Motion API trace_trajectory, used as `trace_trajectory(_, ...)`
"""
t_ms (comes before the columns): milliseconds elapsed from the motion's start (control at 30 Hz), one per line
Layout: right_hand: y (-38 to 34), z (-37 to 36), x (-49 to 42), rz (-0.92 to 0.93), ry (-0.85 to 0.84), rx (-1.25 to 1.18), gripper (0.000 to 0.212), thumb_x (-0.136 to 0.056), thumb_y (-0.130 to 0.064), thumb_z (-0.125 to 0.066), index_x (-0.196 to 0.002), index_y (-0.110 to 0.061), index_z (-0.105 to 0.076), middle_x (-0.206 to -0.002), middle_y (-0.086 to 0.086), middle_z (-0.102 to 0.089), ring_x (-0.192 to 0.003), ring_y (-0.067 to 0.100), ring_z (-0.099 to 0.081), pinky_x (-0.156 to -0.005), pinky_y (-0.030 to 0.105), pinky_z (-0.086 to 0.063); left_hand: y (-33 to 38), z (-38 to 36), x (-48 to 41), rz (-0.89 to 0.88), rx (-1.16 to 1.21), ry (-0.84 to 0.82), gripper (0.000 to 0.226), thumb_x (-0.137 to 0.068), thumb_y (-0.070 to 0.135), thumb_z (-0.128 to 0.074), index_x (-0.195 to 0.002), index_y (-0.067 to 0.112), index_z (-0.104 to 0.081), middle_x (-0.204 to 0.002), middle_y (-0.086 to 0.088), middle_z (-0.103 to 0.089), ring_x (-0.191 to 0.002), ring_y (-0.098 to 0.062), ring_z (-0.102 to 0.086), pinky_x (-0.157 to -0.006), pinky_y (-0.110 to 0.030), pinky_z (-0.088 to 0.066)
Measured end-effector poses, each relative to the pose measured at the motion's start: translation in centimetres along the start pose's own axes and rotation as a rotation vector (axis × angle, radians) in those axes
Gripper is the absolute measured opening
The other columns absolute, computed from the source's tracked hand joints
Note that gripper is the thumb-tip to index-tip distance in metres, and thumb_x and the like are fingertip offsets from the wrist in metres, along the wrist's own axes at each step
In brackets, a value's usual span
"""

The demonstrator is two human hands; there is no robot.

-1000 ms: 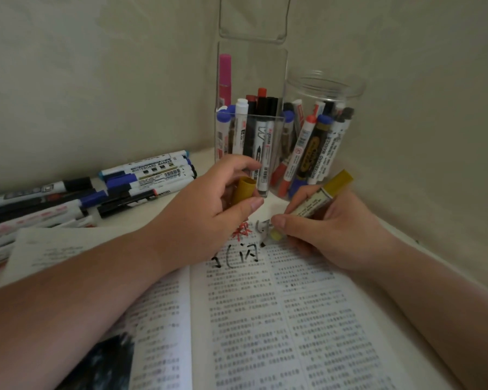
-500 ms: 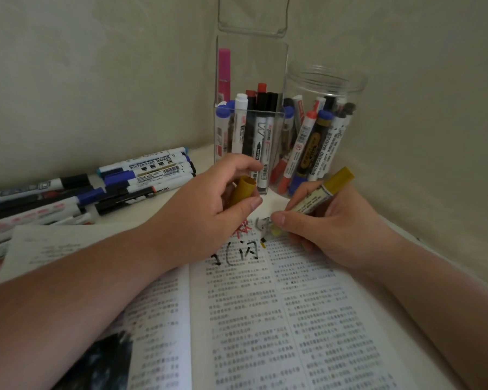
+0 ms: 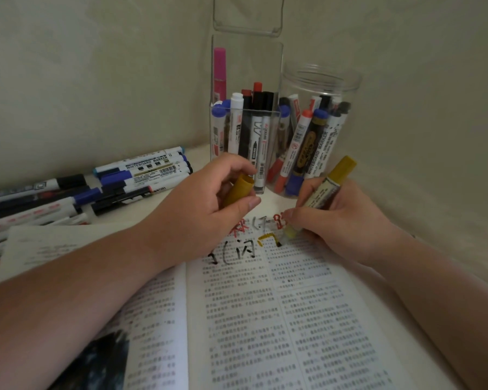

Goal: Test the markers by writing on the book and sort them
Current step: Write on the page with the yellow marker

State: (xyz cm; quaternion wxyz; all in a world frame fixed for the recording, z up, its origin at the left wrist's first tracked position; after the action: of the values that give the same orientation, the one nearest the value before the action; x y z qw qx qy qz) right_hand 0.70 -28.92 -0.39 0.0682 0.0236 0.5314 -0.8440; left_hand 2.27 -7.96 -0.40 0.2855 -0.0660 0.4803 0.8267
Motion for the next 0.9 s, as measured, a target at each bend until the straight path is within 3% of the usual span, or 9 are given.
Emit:
trace_trajectory(133,0.04,-0.23,0.13,0.013,-0.023,-0.086,0.026,-0.084,-0.017,-0.081,-0.069,-0.008,-0.062,-0.055,0.002,-0.058,-0.047,0.012,-0.051,-0.049,0.023,-0.041,0.26,0.04,0.05,-0.014,-0.062,-0.003,0.026,-0.091,0.032,-0.070,-0.114,0.037,-0.059,-0.092,0.012,-0.061,-0.081,-0.003,-0.064,-0.066,-0.012,-0.049)
trace_trajectory(367,0.20,-0.29,-0.04,0.041,-0.021,-0.004,0.033,-0.077,-0.032,-0.082,-0.072,-0.007,-0.062,-0.056,-0.002,-0.058,-0.051,0.012,-0.052,-0.058,0.031,-0.043,0.36,0.10,-0.02,-0.067,-0.092,0.002,0.025,-0.092,0.034,-0.066,-0.117,0.032,-0.063,-0.104,0.016,-0.058,-0.092,-0.005,-0.059,-0.075,-0.009,-0.046)
trace_trajectory(567,-0.29,-0.52,0.54,0.038,-0.096,-0.040,0.028,-0.082,-0.020,-0.084,-0.074,-0.002,-0.065,-0.067,0.021,-0.064,-0.053,0.014,-0.055,-0.055,0.030,-0.046,0.17,0.24,-0.22,-0.088,-0.092,-0.001,0.026,-0.098,0.040,-0.054,-0.121,0.032,-0.063,-0.109,0.017,-0.059,-0.100,-0.009,-0.062,-0.082,-0.014,-0.046)
trace_trajectory(733,0.06,0.20,0.00,0.028,0.014,0.023,0.027,-0.081,-0.015,-0.081,-0.067,-0.009,-0.059,-0.055,-0.003,-0.056,-0.051,0.011,-0.051,-0.060,0.030,-0.041,-0.11,0.23,-0.23,-0.107,-0.109,-0.006,0.024,-0.099,0.035,-0.056,-0.122,0.031,-0.063,-0.110,0.018,-0.058,-0.103,-0.005,-0.059,-0.084,-0.011,-0.042)
trace_trajectory(900,-0.02,-0.22,0.13,0.049,0.013,-0.094,0.033,-0.071,-0.039,-0.087,-0.074,-0.013,-0.066,-0.066,0.006,-0.065,-0.058,0.013,-0.058,-0.059,0.030,-0.047,-0.29,0.12,-0.33,-0.121,-0.114,-0.005,0.024,-0.099,0.034,-0.058,-0.122,0.032,-0.063,-0.111,0.018,-0.057,-0.106,-0.005,-0.057,-0.087,-0.013,-0.043)
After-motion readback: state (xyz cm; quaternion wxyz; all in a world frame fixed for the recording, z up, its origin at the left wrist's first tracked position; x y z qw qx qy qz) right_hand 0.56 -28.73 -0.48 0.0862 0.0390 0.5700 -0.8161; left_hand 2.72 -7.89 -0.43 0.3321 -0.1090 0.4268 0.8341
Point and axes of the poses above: each hand's wrist, its own x-axis away from the middle knuckle, its own z-axis out of the back of the hand, y = z × x, the point moved 3 cm from there along -x, towards the middle knuckle
